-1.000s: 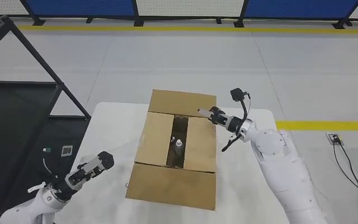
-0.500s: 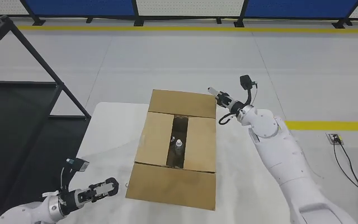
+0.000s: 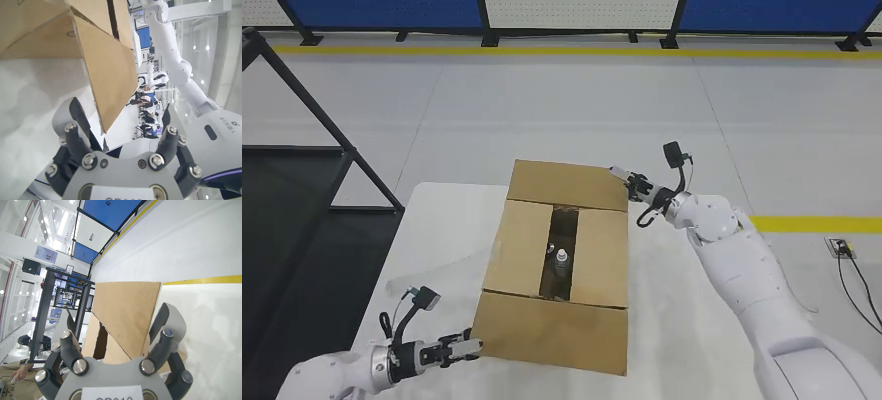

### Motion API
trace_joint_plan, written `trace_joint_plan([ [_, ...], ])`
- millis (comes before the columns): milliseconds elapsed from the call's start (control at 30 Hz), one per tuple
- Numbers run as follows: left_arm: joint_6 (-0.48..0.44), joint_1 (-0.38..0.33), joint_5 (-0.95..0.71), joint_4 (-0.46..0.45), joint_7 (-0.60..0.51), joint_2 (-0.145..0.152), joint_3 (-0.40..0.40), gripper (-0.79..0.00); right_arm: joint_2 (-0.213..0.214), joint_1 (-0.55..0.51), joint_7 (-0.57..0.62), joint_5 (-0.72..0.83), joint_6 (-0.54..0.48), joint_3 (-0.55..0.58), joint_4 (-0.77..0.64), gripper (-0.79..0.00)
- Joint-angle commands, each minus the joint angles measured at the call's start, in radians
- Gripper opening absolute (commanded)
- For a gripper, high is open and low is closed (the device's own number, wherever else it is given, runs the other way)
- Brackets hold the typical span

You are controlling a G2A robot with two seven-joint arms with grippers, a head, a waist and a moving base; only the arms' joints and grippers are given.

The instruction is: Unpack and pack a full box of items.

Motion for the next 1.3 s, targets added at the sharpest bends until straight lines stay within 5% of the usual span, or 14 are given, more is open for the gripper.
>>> trace_joint_plan([
  [0,-0.002,-0.002,-0.003,-0.006,0.035,0.000,0.001,0.000,-0.001,0.006,0.003,0.006,-0.016,0.002,0.015,0.000],
  [600,-0.046,0.015,-0.060,-0.135,0.249,0.002,-0.006,0.000,0.018,0.005,0.021,0.013,-0.165,0.019,-0.008,0.000],
  [800,-0.047,0.003,0.029,-0.167,0.427,-0.004,0.017,0.000,0.033,-0.008,0.050,0.025,-0.202,0.035,-0.046,0.000],
  [1267,-0.010,-0.071,0.223,-0.172,0.656,-0.020,0.136,0.000,0.092,-0.090,0.205,0.035,-0.232,0.080,-0.265,0.000],
])
